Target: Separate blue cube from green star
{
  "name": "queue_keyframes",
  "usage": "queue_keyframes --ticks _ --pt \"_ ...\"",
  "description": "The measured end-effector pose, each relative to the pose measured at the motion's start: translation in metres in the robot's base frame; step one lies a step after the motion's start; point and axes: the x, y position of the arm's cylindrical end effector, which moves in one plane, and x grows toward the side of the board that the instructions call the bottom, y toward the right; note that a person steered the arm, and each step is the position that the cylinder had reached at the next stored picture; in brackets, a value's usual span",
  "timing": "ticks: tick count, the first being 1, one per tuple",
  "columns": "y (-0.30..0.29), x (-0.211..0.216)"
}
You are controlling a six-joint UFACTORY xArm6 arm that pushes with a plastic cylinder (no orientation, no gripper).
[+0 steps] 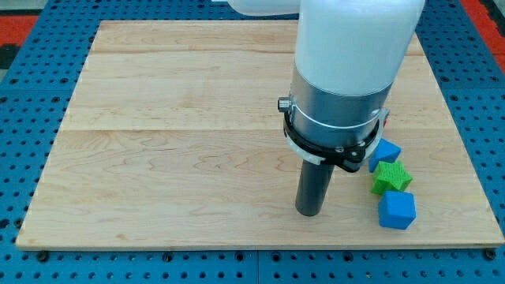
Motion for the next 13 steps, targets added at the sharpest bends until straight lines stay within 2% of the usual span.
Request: queue_keyframes --ticks 2,3,4,9,10,11,13 --pt "-0.005 0.01" --pt "0.014 0.046" --pt "0.057 0.041" --pt "0.065 0.043" --pt "0.066 0.038" --pt "0.121 0.015" --pt "0.147 -0.058"
